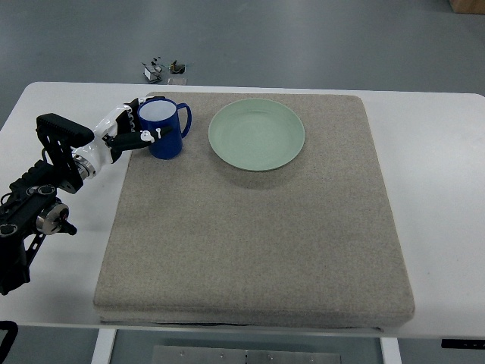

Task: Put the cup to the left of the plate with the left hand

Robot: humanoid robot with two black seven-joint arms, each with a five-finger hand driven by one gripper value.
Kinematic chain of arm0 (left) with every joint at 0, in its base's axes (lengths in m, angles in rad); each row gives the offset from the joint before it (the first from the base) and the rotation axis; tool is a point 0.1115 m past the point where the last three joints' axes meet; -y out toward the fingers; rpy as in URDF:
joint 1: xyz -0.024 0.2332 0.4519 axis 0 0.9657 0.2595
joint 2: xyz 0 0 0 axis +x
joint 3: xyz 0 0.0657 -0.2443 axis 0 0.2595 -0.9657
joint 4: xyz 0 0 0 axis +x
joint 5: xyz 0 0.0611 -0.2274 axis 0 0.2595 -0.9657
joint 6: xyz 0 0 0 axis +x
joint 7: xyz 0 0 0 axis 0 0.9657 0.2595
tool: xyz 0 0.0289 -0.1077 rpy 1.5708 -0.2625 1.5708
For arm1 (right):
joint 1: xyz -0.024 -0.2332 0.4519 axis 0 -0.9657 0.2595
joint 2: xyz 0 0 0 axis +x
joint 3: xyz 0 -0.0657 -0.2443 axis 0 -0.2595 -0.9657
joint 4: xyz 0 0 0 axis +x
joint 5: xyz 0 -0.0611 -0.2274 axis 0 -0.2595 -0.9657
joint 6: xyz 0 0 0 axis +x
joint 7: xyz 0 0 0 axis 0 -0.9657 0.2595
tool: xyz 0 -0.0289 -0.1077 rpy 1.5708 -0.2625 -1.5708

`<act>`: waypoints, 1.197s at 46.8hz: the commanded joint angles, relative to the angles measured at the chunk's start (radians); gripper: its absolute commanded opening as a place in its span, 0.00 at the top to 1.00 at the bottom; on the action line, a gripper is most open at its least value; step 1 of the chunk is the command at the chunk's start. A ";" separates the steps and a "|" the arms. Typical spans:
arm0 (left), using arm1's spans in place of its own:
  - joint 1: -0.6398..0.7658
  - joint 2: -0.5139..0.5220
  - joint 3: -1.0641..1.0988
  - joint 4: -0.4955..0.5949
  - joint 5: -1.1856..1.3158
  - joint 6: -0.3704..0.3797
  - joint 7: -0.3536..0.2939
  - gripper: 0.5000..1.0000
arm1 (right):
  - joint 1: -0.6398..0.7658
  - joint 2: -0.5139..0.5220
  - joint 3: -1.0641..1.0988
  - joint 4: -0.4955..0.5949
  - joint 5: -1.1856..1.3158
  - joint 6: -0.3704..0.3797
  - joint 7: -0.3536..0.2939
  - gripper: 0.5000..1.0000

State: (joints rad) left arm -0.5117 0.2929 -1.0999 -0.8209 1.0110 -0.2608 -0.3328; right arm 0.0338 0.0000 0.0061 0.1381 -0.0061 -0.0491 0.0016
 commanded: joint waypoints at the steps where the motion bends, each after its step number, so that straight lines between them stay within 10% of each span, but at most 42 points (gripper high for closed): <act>1: 0.001 0.000 0.000 0.000 -0.002 0.000 0.001 0.68 | 0.000 0.000 0.000 0.000 0.000 0.000 0.000 0.13; 20: 0.002 0.008 0.000 0.000 -0.003 -0.002 0.001 0.09 | 0.000 0.000 0.000 0.000 0.000 0.000 0.000 0.13; 56: -0.051 0.193 0.011 -0.050 -0.434 -0.225 0.008 0.01 | 0.000 0.000 0.000 0.000 0.000 0.000 0.000 0.13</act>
State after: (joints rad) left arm -0.5587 0.4694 -1.0886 -0.8758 0.6306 -0.4624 -0.3238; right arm 0.0337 0.0000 0.0061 0.1380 -0.0061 -0.0491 0.0018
